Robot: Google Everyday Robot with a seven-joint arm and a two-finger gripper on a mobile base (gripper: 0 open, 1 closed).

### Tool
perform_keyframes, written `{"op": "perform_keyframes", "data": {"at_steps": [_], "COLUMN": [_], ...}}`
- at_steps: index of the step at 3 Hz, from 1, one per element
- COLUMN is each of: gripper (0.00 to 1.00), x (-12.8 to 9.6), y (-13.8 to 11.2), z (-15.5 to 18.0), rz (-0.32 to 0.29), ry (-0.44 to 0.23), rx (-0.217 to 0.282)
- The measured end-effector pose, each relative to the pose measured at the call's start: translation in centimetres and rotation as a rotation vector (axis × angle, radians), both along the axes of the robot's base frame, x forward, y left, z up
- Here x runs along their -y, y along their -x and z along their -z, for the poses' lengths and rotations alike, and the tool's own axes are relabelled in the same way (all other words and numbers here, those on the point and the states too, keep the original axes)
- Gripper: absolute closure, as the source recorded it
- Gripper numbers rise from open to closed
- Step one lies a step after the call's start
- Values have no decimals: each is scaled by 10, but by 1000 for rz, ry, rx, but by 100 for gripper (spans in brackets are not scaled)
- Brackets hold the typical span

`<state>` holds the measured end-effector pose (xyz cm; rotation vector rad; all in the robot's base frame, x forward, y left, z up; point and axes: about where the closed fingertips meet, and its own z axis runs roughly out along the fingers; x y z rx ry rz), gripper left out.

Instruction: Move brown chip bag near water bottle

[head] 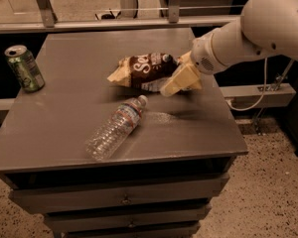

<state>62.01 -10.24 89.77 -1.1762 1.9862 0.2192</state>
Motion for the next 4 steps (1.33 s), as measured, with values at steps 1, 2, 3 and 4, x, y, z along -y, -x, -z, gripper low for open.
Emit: {"op": "perform_keyframes", "data": {"at_steps": [1, 2, 3, 4], "gripper": [0, 0, 0, 0], "x": [39, 93, 140, 140], "y": [-9, -14, -7, -7], "z": [0, -4, -33, -45], "rz": [23, 33, 22, 8], "ry": [-34, -118, -155, -156], "rx": [39, 101, 166, 181]}}
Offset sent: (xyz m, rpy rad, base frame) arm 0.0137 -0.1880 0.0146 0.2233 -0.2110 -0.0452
